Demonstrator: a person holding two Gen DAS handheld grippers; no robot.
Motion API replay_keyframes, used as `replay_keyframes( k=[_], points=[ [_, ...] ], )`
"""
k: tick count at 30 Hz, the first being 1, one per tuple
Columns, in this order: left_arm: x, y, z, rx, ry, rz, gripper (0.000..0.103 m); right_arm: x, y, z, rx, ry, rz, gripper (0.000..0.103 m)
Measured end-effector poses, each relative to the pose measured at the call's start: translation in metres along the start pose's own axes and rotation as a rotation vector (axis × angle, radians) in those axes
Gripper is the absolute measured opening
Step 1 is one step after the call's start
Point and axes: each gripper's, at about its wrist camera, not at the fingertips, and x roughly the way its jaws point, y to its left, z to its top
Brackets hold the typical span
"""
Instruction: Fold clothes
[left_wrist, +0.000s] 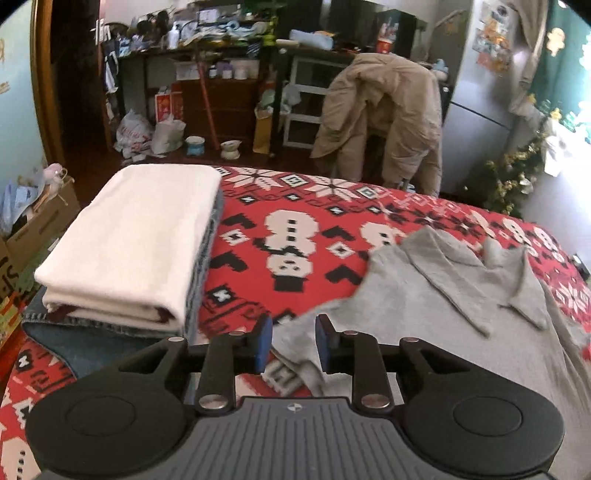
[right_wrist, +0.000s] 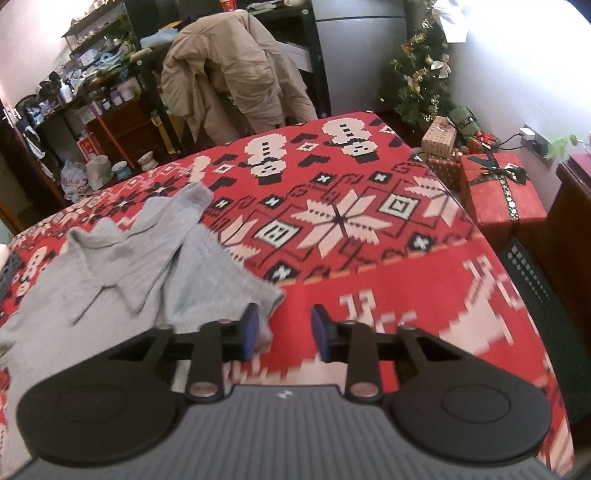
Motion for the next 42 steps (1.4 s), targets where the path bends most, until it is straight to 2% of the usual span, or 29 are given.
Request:
replay_keyframes(
  k=[2, 6, 8, 10, 12, 16, 19, 23, 26, 28, 31, 35, 39, 40, 42],
  points=[
    [-0.005, -0.006, -0.007, 0.006, 0.002, -0.023, 0.026, 0.016, -0.002, 0.008, 0.024, 0.01, 0.008, 0.03],
    [-0.009, -0.013, -0.016, 0.001, 0.01, -0.043, 0.027, 0.04, 0.004, 0.013, -0.016, 0.058, 0.016, 0.029],
    [-0.009, -0.014, -0.019, -0.005, 0.017, -0.042, 0.027, 0.045, 0.012, 0.012, -0.073, 0.086, 0.027, 0.006],
    [-0.01, -0.014, -0.021, -0.01, 0.022, -0.035, 0.027, 0.044, 0.019, 0.013, -0.131, 0.088, 0.007, 0.004],
    [-0.01, -0.012, -0.022, -0.013, 0.025, -0.025, 0.027, 0.039, 0.021, 0.018, -0.162, 0.055, -0.039, 0.003],
    [-0.009, -0.011, -0.023, -0.021, 0.037, -0.027, 0.026, 0.038, 0.0, 0.045, -0.09, 0.002, -0.097, 0.003],
    [-0.009, -0.014, -0.023, -0.009, 0.039, -0.031, 0.026, 0.047, -0.015, 0.059, -0.061, 0.016, -0.121, 0.003],
    [-0.004, -0.021, -0.026, 0.022, 0.058, -0.033, 0.026, 0.064, -0.025, 0.052, -0.074, 0.062, -0.159, 0.004],
    [0.0, -0.025, -0.028, 0.039, 0.081, -0.049, 0.026, 0.062, -0.034, 0.047, -0.035, 0.048, -0.137, 0.006],
    [0.002, -0.028, -0.027, 0.051, 0.091, -0.059, 0.026, 0.055, -0.041, 0.045, 0.013, 0.042, -0.116, 0.017],
    [0.004, -0.032, -0.024, 0.064, 0.099, -0.073, 0.027, 0.035, -0.046, 0.041, 0.063, 0.013, -0.09, 0.019],
    [0.01, -0.037, -0.019, 0.077, 0.102, -0.093, 0.027, 0.008, -0.027, 0.023, 0.015, 0.021, 0.003, 0.019],
    [0.012, -0.044, -0.015, 0.079, 0.091, -0.109, 0.027, -0.001, 0.001, -0.003, -0.027, 0.039, 0.085, 0.019],
    [0.012, -0.046, -0.014, 0.082, 0.086, -0.113, 0.027, -0.001, 0.007, -0.008, -0.04, 0.04, 0.099, 0.018],
    [0.007, -0.048, -0.013, 0.086, 0.074, -0.119, 0.027, 0.005, 0.013, -0.017, -0.071, 0.071, 0.073, 0.018]
  ],
)
